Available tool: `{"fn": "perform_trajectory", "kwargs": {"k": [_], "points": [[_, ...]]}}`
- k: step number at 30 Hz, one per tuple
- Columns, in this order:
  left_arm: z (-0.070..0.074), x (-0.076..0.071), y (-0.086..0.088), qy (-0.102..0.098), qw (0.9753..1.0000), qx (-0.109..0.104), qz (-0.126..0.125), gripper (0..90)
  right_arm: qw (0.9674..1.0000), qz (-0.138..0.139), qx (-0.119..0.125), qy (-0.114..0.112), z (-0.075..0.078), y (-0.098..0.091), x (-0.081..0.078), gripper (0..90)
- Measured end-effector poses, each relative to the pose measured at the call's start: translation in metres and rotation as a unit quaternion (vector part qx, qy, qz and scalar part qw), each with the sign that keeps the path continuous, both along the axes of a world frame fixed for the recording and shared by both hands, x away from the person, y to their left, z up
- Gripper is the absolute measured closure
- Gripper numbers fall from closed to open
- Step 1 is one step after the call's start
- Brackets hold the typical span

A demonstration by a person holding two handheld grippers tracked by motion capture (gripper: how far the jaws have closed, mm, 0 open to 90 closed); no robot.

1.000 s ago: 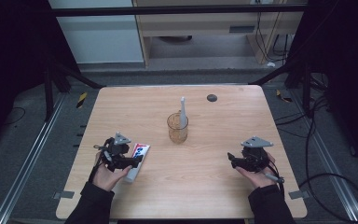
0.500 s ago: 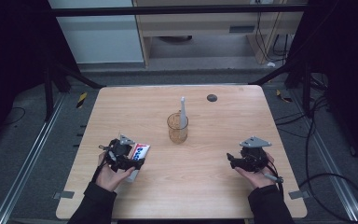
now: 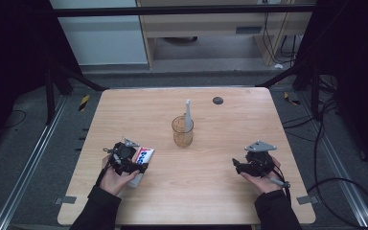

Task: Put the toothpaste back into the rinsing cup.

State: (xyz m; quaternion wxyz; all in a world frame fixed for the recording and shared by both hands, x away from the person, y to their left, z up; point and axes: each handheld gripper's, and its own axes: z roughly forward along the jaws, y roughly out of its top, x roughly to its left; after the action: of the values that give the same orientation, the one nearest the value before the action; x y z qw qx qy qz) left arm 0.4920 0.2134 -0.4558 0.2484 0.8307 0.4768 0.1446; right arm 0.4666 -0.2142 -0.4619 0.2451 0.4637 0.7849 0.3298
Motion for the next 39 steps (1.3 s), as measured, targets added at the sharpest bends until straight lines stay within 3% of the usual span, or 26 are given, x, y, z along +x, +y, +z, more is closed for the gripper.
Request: {"fn": "perform_trajectory", "kwargs": {"k": [19,33,39], "points": [[-0.012,0.009,-0.005,0.041,0.9987,0.028,0.012,33.7,0.9999,0.006,-0.006,0.011,-0.004,0.003,0.002,26.9],[-0.017,0.014,-0.004,0.073,0.9969,0.023,0.016,37.1,0.9999,0.008,-0.005,0.013,-0.004,0.003,0.003,27.6],[-0.016,0.016,-0.004,0.081,0.9961,0.018,0.03,41.6,0.9999,0.007,-0.002,0.014,-0.004,0.003,0.003,27.9]]}}
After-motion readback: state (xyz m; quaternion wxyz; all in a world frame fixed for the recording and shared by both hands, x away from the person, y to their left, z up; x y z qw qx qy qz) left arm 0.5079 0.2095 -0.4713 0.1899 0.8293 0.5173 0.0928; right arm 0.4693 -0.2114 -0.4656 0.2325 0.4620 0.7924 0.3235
